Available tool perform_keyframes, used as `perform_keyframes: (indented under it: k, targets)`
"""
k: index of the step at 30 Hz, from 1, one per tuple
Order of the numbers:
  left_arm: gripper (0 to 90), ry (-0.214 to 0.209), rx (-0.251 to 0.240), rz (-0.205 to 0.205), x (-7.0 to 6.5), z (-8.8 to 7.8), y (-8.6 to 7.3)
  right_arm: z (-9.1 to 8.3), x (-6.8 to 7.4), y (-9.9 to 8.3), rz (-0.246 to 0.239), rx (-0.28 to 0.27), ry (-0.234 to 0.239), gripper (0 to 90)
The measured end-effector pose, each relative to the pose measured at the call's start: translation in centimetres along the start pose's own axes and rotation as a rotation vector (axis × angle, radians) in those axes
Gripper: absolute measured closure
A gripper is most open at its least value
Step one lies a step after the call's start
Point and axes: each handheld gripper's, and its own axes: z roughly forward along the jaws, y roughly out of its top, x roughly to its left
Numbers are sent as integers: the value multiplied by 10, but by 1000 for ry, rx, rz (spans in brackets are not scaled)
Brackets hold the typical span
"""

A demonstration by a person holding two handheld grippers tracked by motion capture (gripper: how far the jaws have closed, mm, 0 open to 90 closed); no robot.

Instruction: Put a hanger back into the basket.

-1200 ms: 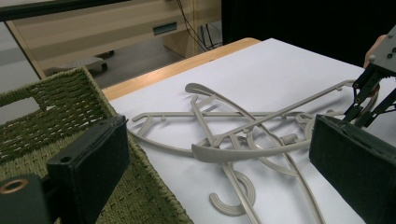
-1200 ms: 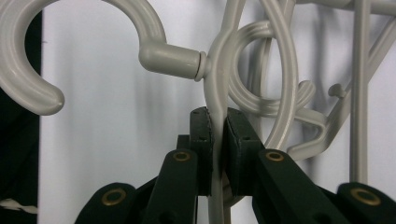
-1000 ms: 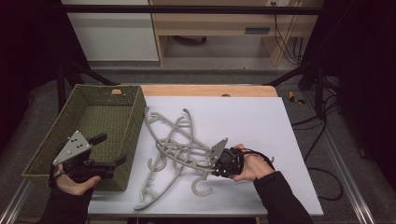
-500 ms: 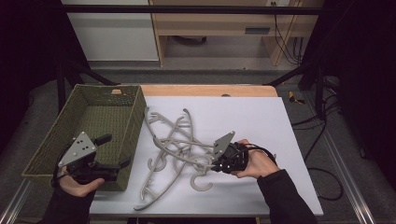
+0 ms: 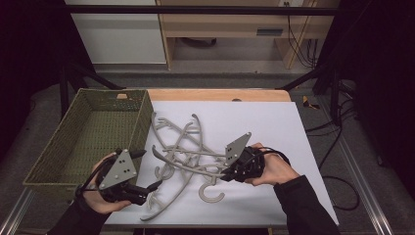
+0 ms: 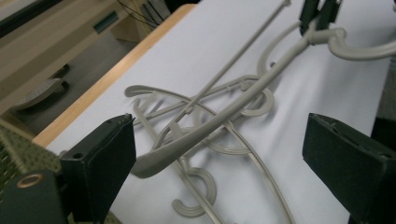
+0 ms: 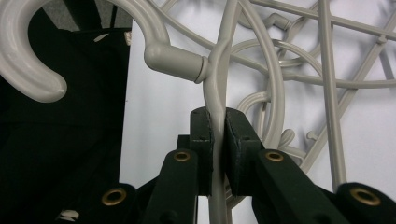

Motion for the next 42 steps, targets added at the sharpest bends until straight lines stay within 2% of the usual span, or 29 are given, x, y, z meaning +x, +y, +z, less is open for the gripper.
perform_keyframes:
  k: [1,3,6,7,8,9,11,13,14,16,18,21,22,29,30,32,33,34,36,39,42]
  targets:
    - [103,-4,12,13,-2,2,2,0,0,0,-8,-2,5,824]
    - [113,-19,51,68,-6,9,7,0,1,1,-4,1,13,824]
    - [128,-39,86,114,-11,18,12,1,0,3,-11,-5,30,824]
    - [133,-41,102,148,-13,21,14,1,0,4,-16,-5,31,824]
    - [137,-44,111,168,-14,24,16,2,0,5,-15,-6,34,824]
    - [147,-50,98,161,-17,28,16,3,1,5,-15,-4,36,824]
    - [166,-54,128,211,-19,35,19,3,1,6,-18,-3,37,824]
    - [184,-59,138,239,-23,43,20,3,2,6,-22,-6,43,824]
    - [194,-60,152,265,-23,45,21,2,3,6,-17,-10,45,824]
    - [211,-76,135,271,-27,53,22,1,3,7,-25,-15,48,824]
    - [228,-93,141,300,-28,56,24,1,4,8,-24,-17,51,824]
    - [265,-100,114,291,-34,64,26,0,5,9,-28,-24,52,824]
    - [280,-95,150,350,-33,65,29,0,6,9,-32,-25,59,824]
    - [406,-102,161,415,-40,74,34,-2,10,14,-47,-45,71,824]
    - [406,-96,153,419,-42,75,33,-2,10,14,-47,-45,71,824]
    - [469,-99,152,431,-44,77,33,-2,11,15,-48,-48,77,824]
    - [469,-96,155,449,-45,77,33,-2,11,15,-48,-48,77,824]
    - [511,-99,155,456,-46,78,32,-2,11,15,-49,-47,77,824]
    - [532,-84,150,466,-48,79,32,-2,11,16,-49,-44,78,824]
    - [621,-67,146,480,-48,78,31,-2,11,15,-48,-42,80,824]
    - [673,-57,145,492,-48,78,30,-2,11,15,-47,-45,83,824]
